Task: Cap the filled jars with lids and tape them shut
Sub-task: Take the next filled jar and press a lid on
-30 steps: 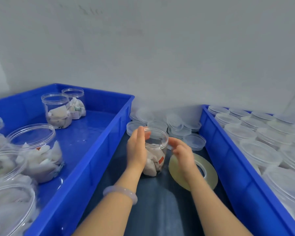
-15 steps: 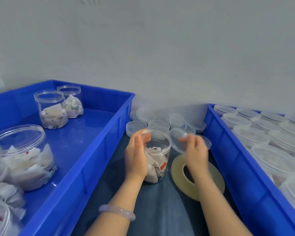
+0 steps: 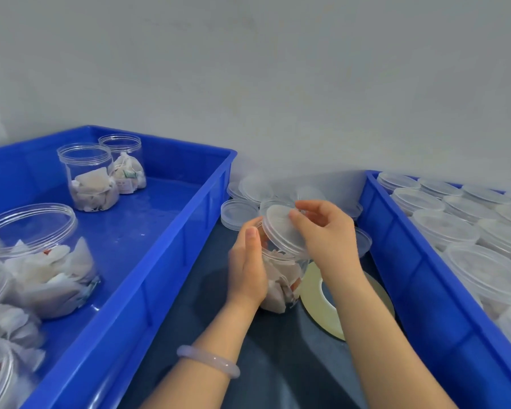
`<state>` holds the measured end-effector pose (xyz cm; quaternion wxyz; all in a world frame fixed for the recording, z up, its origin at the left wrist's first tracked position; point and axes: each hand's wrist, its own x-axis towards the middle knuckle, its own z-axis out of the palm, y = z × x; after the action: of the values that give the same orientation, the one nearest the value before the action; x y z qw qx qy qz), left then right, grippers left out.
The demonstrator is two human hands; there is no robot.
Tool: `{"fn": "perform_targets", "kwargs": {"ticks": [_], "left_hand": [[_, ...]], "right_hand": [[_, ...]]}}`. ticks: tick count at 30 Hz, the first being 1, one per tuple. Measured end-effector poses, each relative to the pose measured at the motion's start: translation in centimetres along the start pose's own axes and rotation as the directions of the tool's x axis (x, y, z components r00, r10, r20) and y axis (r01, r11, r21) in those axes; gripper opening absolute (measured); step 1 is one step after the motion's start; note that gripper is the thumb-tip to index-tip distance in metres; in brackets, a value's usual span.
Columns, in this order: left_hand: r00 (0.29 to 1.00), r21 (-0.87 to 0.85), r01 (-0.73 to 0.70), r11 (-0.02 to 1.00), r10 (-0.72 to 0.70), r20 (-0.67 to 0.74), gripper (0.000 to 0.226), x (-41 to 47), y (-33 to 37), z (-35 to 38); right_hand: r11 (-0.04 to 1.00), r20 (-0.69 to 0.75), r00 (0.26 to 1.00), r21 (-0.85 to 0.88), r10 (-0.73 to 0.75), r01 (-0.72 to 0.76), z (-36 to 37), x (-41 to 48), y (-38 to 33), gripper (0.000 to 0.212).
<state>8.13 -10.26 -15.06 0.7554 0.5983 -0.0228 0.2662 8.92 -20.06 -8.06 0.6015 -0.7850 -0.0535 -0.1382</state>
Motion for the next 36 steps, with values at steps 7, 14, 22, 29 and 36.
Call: {"fn": "perform_targets", "kwargs": {"ticks": [7, 14, 22, 29, 36], "left_hand": [[0.999, -0.032, 0.040, 0.999, -0.040, 0.007, 0.077, -0.1, 0.2, -0.2], [0.996, -0.092, 0.065, 0.994, -0.070, -0.055, 0.050, -0.1, 0.3, -0.2], [0.995, -0.067, 0.039, 0.997, -0.046, -0.092, 0.048, -0.2, 0.3, -0.2], [0.993, -0.077, 0.037, 0.996, -0.045, -0.109, 0.046, -0.2, 0.5, 0.0], [0.995, -0.081, 0.025, 0.996, -0.032, -0.098, 0.048, -0.3, 0.5, -0.2]], "right_hand": [[0.938, 0.352, 0.919, -0.221, -0.177, 0.265, -0.4, -1.0, 0.1, 0.039], [0.845, 0.346, 0.884, -0.323, -0.315, 0.427, -0.1, -1.4, 0.4, 0.046], [0.847, 0.352, 0.879, -0.308, -0.321, 0.433, -0.1, -1.4, 0.2, 0.044], [0.821, 0.306, 0.893, -0.373, -0.331, 0.432, 0.5, -1.8, 0.4, 0.048], [0.825, 0.391, 0.856, -0.316, -0.337, 0.469, -0.2, -1.4, 0.4, 0.049]]}}
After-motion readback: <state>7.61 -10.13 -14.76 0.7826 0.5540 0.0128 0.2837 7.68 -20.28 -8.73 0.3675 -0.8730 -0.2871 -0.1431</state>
